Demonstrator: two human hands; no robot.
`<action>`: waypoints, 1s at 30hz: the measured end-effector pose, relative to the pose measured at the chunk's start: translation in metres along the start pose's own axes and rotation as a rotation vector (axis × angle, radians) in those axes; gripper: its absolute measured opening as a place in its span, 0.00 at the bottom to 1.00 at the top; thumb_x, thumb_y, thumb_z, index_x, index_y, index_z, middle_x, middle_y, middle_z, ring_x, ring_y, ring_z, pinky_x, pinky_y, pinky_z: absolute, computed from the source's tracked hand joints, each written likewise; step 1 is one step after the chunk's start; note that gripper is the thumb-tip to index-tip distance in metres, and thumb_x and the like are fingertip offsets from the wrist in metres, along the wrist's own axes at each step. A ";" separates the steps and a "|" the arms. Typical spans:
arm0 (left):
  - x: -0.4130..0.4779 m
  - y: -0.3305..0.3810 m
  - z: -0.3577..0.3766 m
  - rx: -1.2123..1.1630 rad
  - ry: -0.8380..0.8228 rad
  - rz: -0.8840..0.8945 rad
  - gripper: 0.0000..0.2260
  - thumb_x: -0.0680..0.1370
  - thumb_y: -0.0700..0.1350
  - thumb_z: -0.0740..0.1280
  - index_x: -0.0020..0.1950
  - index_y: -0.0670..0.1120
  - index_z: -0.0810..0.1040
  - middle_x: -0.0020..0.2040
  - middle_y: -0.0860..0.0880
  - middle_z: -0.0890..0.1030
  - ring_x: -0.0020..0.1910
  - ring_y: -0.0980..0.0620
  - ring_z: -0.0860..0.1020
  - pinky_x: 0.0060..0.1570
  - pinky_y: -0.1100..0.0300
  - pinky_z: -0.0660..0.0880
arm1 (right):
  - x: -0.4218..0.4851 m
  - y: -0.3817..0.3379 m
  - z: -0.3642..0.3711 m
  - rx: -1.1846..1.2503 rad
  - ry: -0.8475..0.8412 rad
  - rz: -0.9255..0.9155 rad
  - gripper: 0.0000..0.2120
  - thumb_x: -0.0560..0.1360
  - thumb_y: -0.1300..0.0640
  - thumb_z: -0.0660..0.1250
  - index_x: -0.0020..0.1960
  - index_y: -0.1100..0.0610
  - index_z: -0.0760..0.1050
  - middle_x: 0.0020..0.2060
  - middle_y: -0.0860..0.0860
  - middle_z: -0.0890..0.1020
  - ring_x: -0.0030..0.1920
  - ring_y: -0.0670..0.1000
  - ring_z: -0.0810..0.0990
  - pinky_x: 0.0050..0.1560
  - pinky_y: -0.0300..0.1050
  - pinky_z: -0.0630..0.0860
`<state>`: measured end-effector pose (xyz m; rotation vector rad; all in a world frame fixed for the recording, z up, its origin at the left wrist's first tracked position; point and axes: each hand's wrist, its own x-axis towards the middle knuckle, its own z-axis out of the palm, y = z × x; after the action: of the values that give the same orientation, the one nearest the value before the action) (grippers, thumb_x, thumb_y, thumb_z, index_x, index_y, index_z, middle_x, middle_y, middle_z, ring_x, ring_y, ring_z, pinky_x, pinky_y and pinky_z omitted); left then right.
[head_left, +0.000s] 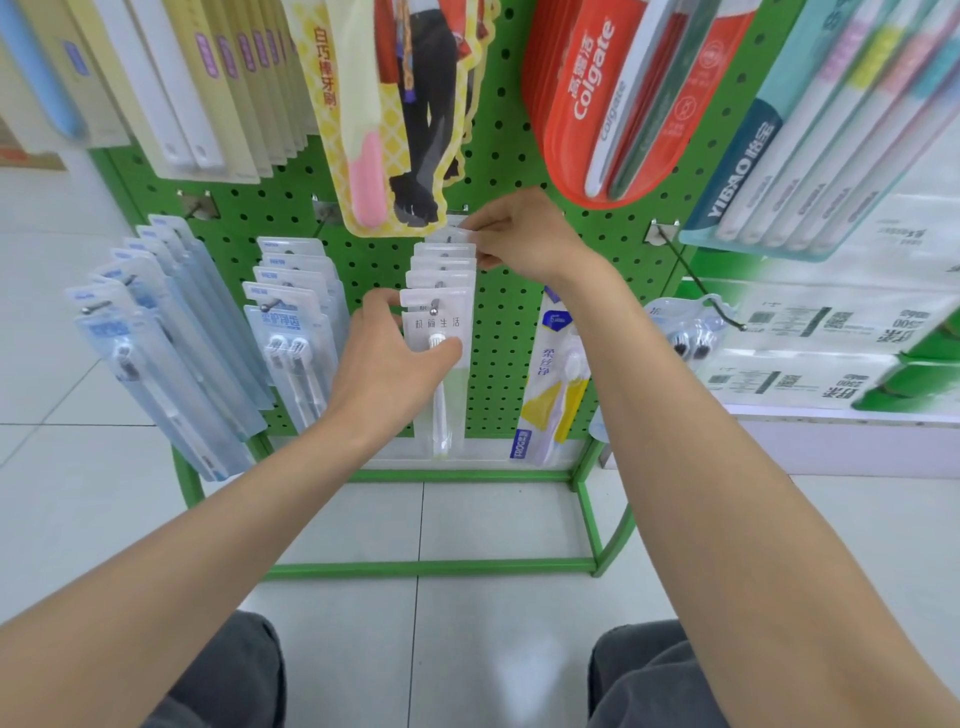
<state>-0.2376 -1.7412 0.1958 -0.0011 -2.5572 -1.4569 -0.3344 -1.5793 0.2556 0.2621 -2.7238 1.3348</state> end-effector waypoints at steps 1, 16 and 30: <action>0.000 0.000 0.000 -0.001 -0.003 -0.002 0.27 0.72 0.53 0.72 0.67 0.50 0.67 0.58 0.51 0.75 0.48 0.58 0.76 0.47 0.54 0.76 | 0.001 0.000 0.001 -0.005 -0.018 -0.001 0.09 0.78 0.64 0.65 0.55 0.59 0.82 0.44 0.55 0.86 0.44 0.51 0.86 0.53 0.50 0.82; -0.003 0.003 -0.003 -0.005 -0.030 -0.013 0.25 0.73 0.52 0.72 0.67 0.50 0.66 0.54 0.54 0.75 0.47 0.59 0.76 0.48 0.54 0.76 | 0.007 0.001 0.003 -0.206 0.076 -0.039 0.10 0.79 0.61 0.66 0.59 0.57 0.79 0.53 0.49 0.82 0.46 0.48 0.78 0.46 0.40 0.76; 0.000 -0.003 -0.007 0.012 -0.055 -0.018 0.28 0.73 0.54 0.71 0.69 0.49 0.66 0.57 0.51 0.75 0.47 0.56 0.78 0.49 0.52 0.78 | -0.005 -0.014 -0.015 -0.322 0.109 0.059 0.08 0.79 0.59 0.63 0.53 0.61 0.79 0.50 0.55 0.82 0.48 0.53 0.80 0.49 0.47 0.79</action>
<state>-0.2366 -1.7483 0.1967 -0.0171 -2.6161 -1.4680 -0.3265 -1.5757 0.2750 0.0796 -2.8140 0.8717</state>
